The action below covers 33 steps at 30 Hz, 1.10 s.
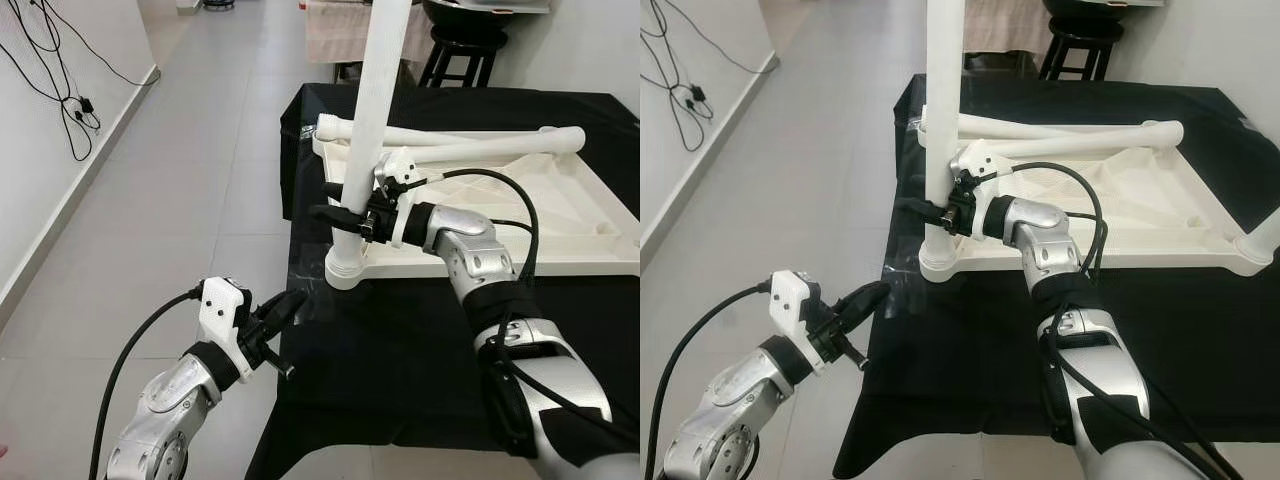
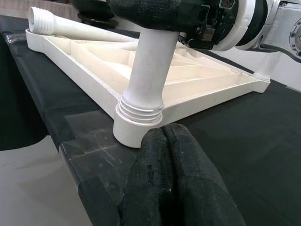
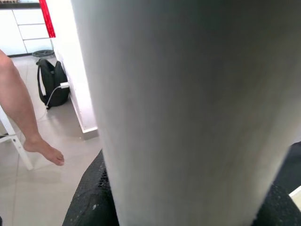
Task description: Building children table
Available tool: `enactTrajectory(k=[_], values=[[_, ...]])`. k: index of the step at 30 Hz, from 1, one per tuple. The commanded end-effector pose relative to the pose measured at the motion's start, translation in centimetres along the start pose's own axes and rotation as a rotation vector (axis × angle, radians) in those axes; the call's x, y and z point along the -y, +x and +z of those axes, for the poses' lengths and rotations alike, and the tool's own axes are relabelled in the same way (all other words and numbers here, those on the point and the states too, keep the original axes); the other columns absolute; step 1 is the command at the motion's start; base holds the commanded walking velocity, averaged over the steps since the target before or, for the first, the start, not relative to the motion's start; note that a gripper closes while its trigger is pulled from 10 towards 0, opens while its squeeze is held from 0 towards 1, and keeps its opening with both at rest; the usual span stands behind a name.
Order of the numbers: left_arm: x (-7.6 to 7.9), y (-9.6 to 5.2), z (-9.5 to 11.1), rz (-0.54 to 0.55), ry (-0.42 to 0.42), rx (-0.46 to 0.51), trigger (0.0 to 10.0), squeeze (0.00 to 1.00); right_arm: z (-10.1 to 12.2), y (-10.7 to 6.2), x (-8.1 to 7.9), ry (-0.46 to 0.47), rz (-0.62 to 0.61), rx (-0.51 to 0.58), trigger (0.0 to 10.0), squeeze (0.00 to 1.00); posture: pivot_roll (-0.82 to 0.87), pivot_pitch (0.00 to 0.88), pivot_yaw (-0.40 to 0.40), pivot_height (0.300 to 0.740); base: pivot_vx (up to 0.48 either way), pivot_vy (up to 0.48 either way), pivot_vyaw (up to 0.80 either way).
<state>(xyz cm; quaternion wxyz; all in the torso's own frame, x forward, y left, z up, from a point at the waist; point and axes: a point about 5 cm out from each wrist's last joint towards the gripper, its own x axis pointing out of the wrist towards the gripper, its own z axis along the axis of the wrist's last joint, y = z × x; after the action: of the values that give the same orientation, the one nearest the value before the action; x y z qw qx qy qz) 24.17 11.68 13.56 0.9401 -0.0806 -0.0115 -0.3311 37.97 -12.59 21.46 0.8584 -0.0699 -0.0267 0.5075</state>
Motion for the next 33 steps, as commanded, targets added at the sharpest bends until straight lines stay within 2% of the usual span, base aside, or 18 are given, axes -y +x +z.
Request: enactTrajectory(k=[1,3,5,8,9,11,12,13,14,15,17,27,28,29,30,31,32,33], values=[[0.1,-0.2,-0.4,0.005,-0.009,-0.02,10.0,0.0,-0.8,-0.4,0.0,-0.012,-0.02,-0.019,0.0,0.0,0.04,0.088,-0.05,0.74,0.0,0.0,0.0],[0.1,-0.2,-0.4,0.005,-0.009,-0.02,10.0,0.0,-0.8,-0.4,0.0,-0.012,-0.02,-0.019,0.0,0.0,0.04,0.088,-0.05,0.74,0.0,0.0,0.0],[0.0,-0.2,-0.5,0.003,-0.011,-0.021,10.0,0.0,-2.0,-1.4,0.1,0.007,-0.166,-0.046,0.0,0.0,0.02,0.087,-0.053,0.74,0.0,0.0,0.0],[0.0,-0.2,-0.5,0.003,-0.011,-0.022,10.0,0.0,-2.6,-1.6,0.1,0.021,-0.215,-0.051,0.0,0.0,0.02,0.086,-0.053,0.74,0.0,0.0,0.0],[-0.1,-0.2,-0.5,0.002,-0.012,-0.022,10.0,0.0,-4.0,-1.5,-0.2,0.042,-0.401,-0.104,0.0,0.0,0.02,0.087,-0.05,0.74,0.0,0.0,0.0],[-0.1,-0.2,-0.5,0.002,-0.012,-0.022,10.0,0.0,-4.0,-1.5,-0.2,0.042,-0.401,-0.104,0.0,0.0,0.02,0.087,-0.05,0.74,0.0,0.0,0.0],[-0.2,-0.2,-0.4,0.001,-0.013,-0.022,10.0,0.0,-5.7,-1.6,-0.9,0.112,-0.634,-0.142,0.0,0.0,0.02,0.091,-0.046,0.74,0.0,0.0,0.0],[-0.2,-0.2,-0.4,0.001,-0.012,-0.023,10.0,0.0,-6.7,-0.8,-3.0,0.141,-0.731,-0.162,0.0,0.0,0.02,0.094,-0.039,0.74,0.0,0.0,0.0],[-0.2,-0.2,-0.4,0.001,-0.012,-0.023,10.0,0.0,-6.7,-0.8,-3.0,0.141,-0.731,-0.162,0.0,0.0,0.02,0.094,-0.039,0.74,0.0,0.0,0.0],[-0.3,-0.3,-0.4,0.002,-0.01,-0.024,10.0,0.0,-6.9,-0.1,-4.4,0.143,-0.764,-0.159,0.0,0.0,0.02,0.091,-0.034,0.74,0.0,0.0,0.0],[-0.4,-0.2,-0.4,0.002,-0.011,-0.025,10.0,0.0,-6.7,0.6,-4.8,0.139,-0.754,-0.148,0.0,0.0,0.01,0.086,-0.034,0.74,0.0,0.0,0.0],[-0.4,-0.1,-0.3,0.014,-0.003,-0.018,10.0,0.0,-5.7,2.0,-3.5,0.114,-0.754,-0.125,0.0,0.0,0.03,0.093,-0.055,0.74,0.0,0.0,0.0],[-0.5,-0.1,-0.2,0.024,-0.001,-0.014,10.0,0.0,-5.3,2.3,-3.4,0.116,-0.739,-0.11,10.0,0.0,0.03,0.093,-0.058,0.74,0.0,0.0,0.0],[-0.5,-0.1,-0.2,0.024,-0.001,-0.014,10.0,0.0,-5.3,2.3,-3.4,0.116,-0.739,-0.11,10.0,0.0,0.03,0.093,-0.058,0.74,0.0,0.0,0.0],[-0.5,-0.1,-0.2,0.029,-0.002,-0.012,10.0,0.0,-4.7,2.7,-3.2,0.107,-0.709,-0.087,10.0,0.55,0.03,0.094,-0.057,0.74,0.0,0.0,0.0],[-0.5,-0.1,-0.2,0.029,-0.002,-0.012,10.0,0.0,-4.7,2.7,-3.2,0.107,-0.709,-0.087,10.0,0.55,0.03,0.094,-0.057,0.74,0.0,0.0,0.0],[-0.4,-0.1,-0.2,0.028,-0.004,-0.012,10.0,0.0,-3.9,3.0,-2.8,0.106,-0.654,-0.045,10.0,1.0,0.03,0.094,-0.058,0.74,0.0,0.0,0.0],[-0.3,0.0,-0.2,0.023,-0.006,-0.012,10.0,0.0,-2.7,3.4,-2.5,0.095,-0.57,0.009,10.0,1.0,0.03,0.095,-0.057,0.74,0.0,0.0,0.0]])
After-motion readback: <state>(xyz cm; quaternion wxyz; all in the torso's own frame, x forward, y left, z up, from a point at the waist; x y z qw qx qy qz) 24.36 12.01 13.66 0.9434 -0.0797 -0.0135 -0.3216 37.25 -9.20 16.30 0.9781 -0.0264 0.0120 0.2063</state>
